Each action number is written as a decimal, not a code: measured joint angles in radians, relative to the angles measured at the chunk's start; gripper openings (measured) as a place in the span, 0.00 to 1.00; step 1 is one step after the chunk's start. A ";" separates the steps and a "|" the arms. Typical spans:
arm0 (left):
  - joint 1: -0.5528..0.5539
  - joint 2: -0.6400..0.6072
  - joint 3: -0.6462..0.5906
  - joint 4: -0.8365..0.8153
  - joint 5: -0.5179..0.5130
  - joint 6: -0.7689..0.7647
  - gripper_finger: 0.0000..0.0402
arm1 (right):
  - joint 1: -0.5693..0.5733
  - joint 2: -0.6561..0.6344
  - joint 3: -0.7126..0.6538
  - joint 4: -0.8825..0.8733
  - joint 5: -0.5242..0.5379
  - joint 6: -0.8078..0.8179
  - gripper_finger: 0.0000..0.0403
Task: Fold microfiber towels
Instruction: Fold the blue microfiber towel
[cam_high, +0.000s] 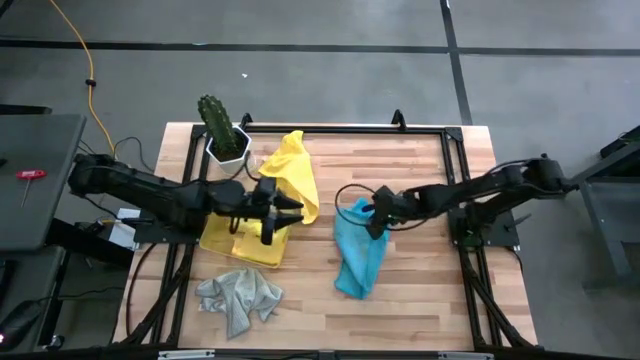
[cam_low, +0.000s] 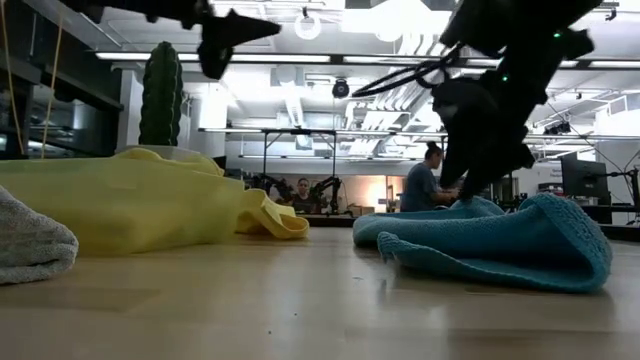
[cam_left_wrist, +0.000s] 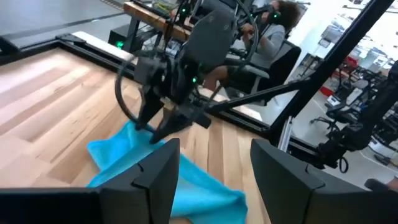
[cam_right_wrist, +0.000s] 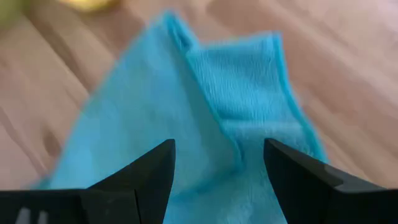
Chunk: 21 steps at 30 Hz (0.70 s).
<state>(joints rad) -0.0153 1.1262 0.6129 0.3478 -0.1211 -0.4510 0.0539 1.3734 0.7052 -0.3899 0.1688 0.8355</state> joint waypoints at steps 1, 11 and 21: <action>0.000 -0.007 0.002 0.000 0.000 0.007 0.46 | -0.010 0.017 0.006 -0.015 -0.026 -0.012 0.59; 0.005 -0.031 0.001 -0.045 -0.008 0.025 0.46 | -0.055 0.133 0.069 -0.029 -0.120 -0.051 0.56; 0.018 -0.030 0.001 -0.052 -0.024 0.062 0.46 | -0.054 0.131 0.101 -0.120 -0.125 -0.059 0.21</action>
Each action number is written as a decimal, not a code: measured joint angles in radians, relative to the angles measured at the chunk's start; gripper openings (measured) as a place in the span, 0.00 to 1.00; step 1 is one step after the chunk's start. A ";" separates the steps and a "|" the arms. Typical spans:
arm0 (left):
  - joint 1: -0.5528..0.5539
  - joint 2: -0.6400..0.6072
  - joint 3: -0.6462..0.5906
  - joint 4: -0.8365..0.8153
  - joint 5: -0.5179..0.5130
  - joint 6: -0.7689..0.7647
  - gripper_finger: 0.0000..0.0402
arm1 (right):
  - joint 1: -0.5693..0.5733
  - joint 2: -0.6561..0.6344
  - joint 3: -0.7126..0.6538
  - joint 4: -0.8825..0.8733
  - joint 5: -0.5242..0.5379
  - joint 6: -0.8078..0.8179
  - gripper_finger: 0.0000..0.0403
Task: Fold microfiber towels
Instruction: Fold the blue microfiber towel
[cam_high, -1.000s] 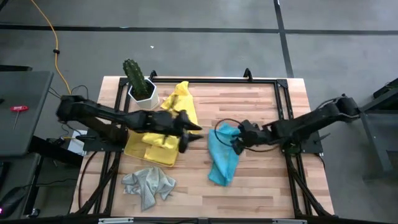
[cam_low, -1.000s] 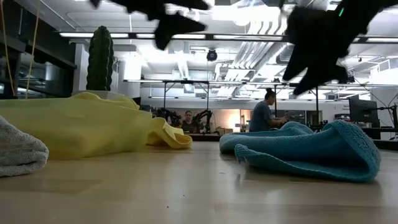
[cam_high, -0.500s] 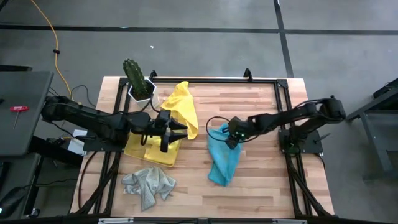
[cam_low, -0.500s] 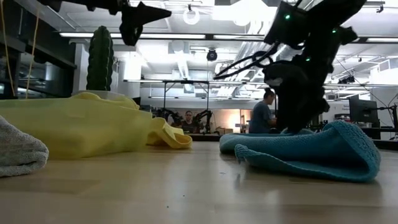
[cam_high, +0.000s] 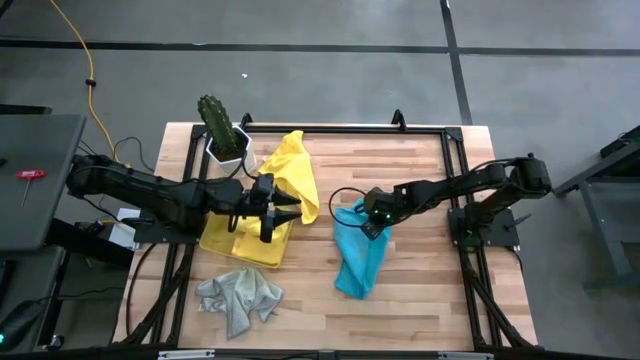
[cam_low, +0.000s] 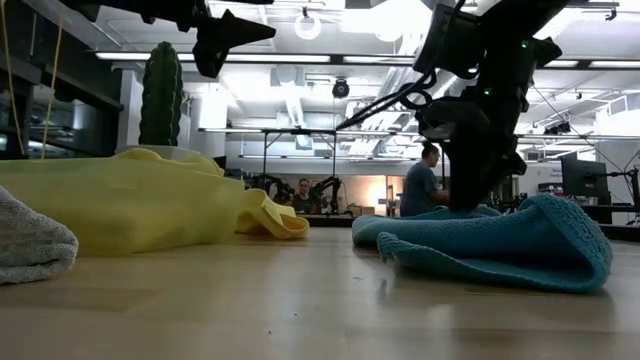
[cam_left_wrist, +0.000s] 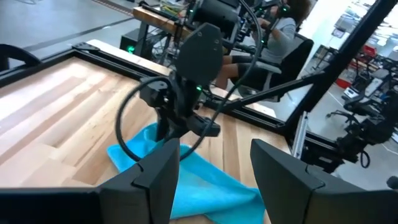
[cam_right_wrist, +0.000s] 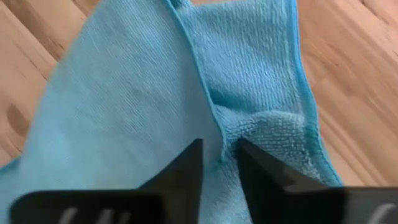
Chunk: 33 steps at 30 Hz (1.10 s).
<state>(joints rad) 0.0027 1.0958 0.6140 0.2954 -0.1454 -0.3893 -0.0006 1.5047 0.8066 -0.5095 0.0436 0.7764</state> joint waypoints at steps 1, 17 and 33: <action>0.004 0.000 0.000 0.001 -0.001 0.000 0.46 | 0.000 0.000 0.000 -0.011 0.000 -0.005 0.18; -0.064 0.062 0.003 0.005 -0.081 -0.203 0.46 | 0.000 -0.264 0.000 -0.153 0.013 -0.147 0.00; -0.231 0.819 0.485 -0.039 -0.011 -0.154 0.46 | 0.010 -0.672 0.000 -0.468 0.019 -0.058 0.00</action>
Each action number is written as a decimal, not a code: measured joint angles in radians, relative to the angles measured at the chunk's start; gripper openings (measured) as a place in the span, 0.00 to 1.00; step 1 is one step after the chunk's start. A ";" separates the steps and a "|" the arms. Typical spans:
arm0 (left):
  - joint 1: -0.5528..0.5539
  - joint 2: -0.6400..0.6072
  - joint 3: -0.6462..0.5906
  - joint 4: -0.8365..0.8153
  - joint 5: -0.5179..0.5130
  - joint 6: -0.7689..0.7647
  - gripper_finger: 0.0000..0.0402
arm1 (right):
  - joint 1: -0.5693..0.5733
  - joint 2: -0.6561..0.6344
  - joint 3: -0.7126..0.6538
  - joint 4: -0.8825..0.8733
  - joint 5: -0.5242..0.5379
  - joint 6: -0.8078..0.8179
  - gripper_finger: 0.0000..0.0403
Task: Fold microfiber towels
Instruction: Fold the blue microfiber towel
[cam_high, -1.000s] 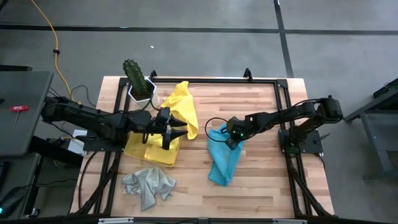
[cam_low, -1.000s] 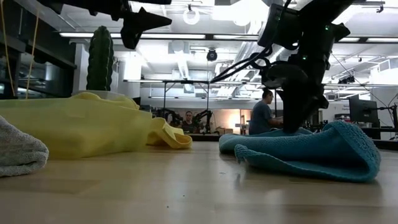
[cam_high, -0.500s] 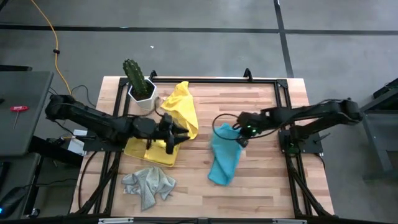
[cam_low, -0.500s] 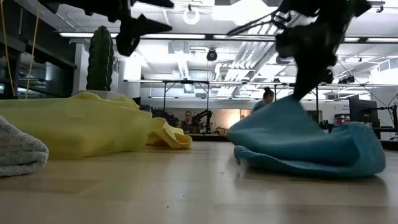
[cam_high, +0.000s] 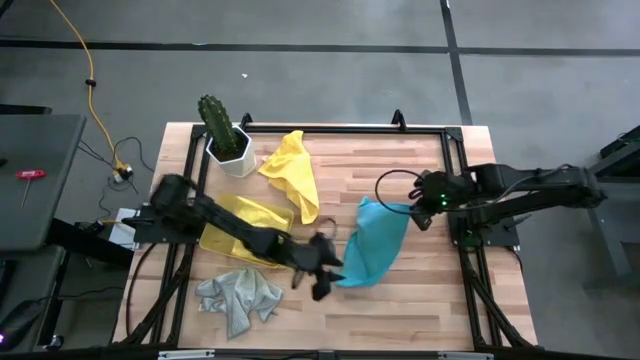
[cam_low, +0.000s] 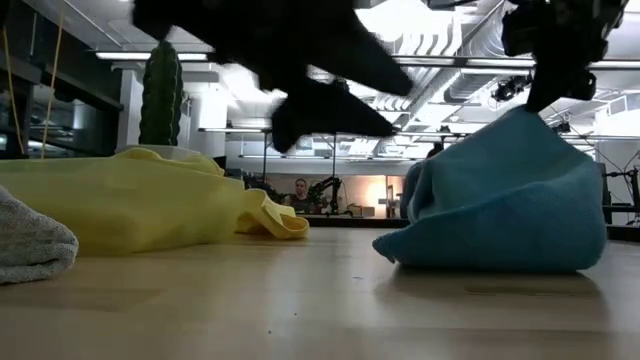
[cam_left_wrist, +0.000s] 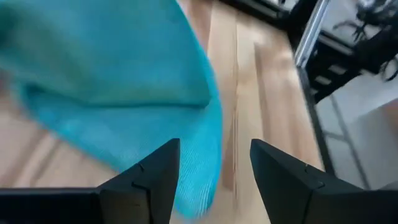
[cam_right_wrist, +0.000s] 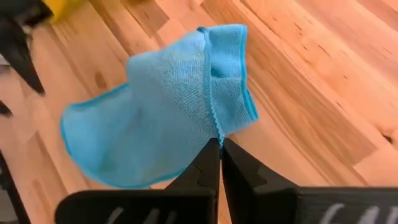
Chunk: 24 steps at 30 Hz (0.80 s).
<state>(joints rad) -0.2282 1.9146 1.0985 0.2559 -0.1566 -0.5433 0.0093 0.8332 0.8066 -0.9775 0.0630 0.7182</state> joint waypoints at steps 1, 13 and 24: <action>-0.002 0.044 0.043 -0.015 0.002 0.002 0.45 | 0.000 -0.006 0.000 -0.016 0.000 0.007 0.00; -0.001 0.218 0.263 -0.395 -0.038 -0.100 0.04 | 0.140 -0.032 0.000 -0.215 -0.044 0.200 0.00; 0.013 0.210 0.265 -0.540 0.008 -0.127 0.01 | 0.585 0.028 -0.006 -0.248 -0.014 0.820 0.00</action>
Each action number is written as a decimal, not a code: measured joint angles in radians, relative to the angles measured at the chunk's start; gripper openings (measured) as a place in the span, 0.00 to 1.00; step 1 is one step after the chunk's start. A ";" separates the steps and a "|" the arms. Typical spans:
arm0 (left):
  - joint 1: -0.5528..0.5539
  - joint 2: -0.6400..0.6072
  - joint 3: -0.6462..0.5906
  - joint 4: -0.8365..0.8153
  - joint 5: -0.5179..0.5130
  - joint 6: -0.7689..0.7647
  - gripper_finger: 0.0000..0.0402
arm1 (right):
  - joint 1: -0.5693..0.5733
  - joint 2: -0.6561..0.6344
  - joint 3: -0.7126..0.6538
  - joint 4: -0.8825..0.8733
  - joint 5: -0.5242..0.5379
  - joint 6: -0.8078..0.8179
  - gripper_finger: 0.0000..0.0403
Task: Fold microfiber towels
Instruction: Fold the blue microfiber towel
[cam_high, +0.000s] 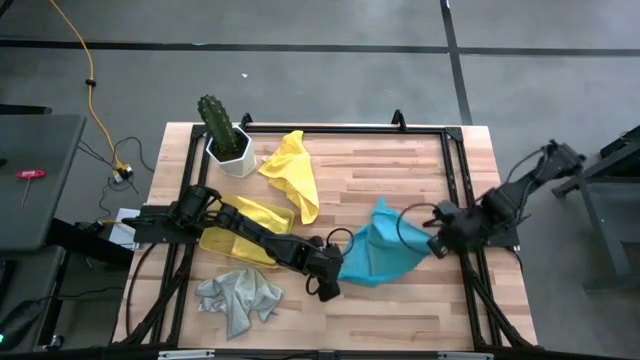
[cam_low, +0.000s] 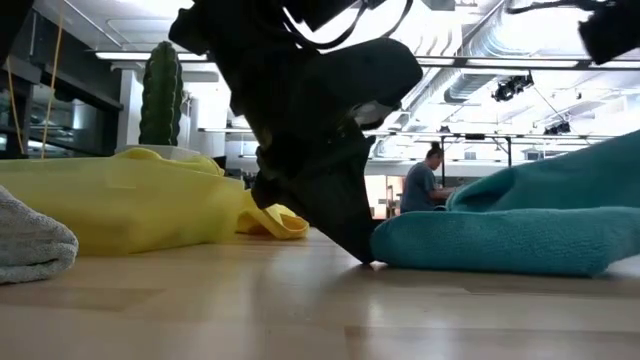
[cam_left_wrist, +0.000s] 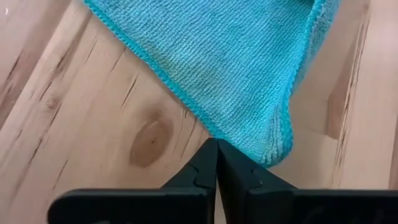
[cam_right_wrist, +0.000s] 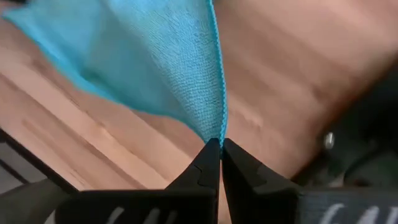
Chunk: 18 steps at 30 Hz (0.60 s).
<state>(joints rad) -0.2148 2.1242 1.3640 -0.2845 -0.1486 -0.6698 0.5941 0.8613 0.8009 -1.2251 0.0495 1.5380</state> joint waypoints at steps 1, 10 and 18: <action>0.002 0.000 0.000 -0.001 0.004 -0.001 0.00 | 0.043 0.018 0.000 0.001 -0.006 0.061 0.00; 0.033 -0.053 -0.008 -0.033 0.017 0.061 0.00 | 0.353 0.235 0.000 0.104 -0.115 0.497 0.00; 0.121 -0.141 -0.004 0.040 -0.009 0.232 0.00 | 0.461 0.436 0.000 0.308 -0.221 0.661 0.00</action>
<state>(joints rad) -0.0937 1.9836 1.3602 -0.2445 -0.1579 -0.4377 1.0551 1.2970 0.8009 -0.9171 -0.1715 2.1991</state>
